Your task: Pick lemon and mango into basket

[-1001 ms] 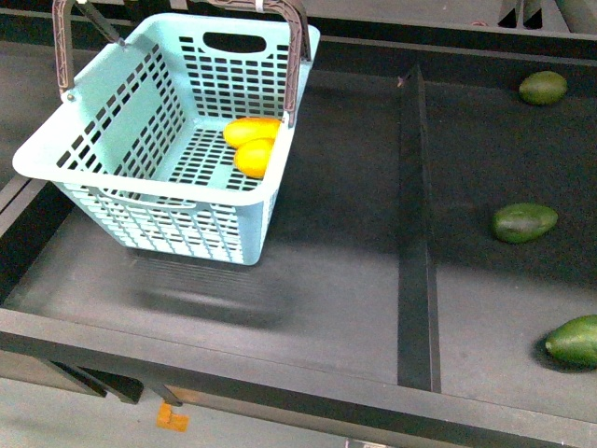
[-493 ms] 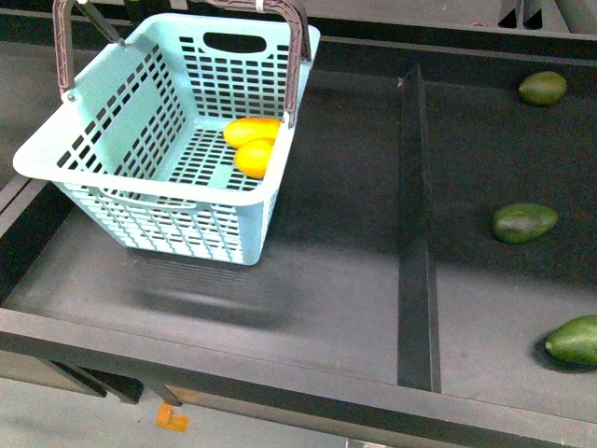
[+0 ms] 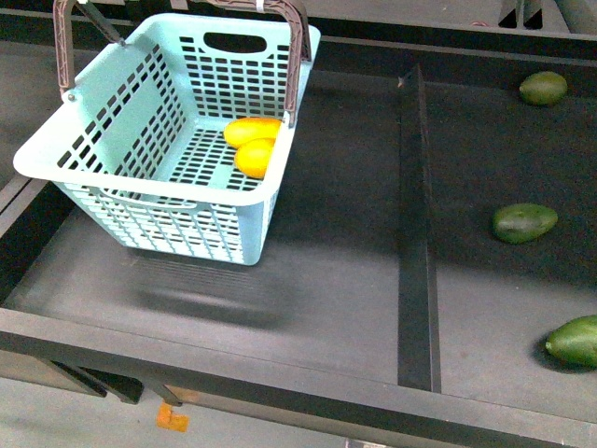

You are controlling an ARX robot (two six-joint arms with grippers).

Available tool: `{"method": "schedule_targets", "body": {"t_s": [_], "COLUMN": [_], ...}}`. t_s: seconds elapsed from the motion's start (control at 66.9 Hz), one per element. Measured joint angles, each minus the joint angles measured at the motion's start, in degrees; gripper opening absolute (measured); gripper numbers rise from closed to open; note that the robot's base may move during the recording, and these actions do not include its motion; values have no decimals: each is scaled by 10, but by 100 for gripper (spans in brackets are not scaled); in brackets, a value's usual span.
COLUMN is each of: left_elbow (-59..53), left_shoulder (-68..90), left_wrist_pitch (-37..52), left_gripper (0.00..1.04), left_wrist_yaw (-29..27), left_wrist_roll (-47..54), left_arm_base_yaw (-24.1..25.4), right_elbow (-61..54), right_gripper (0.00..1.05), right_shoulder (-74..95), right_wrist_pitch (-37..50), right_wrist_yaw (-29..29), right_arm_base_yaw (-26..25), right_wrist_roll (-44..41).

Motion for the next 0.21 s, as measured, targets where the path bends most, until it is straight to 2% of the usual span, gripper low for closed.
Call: {"method": "schedule_targets", "body": {"t_s": [0.105,0.209], "left_elbow": [0,0], "left_shoulder": [0,0], "left_wrist_pitch": [0,0], "left_gripper": [100,98], "left_wrist_yaw": [0,0], "left_wrist_roll": [0,1], "left_arm_base_yaw": [0,0], "right_elbow": [0,0], "right_gripper": [96,96], "right_shoulder": [0,0], "right_wrist_pitch": [0,0], "right_wrist_yaw": [0,0], "right_arm_base_yaw": [0,0], "right_wrist_roll": [0,0]}}
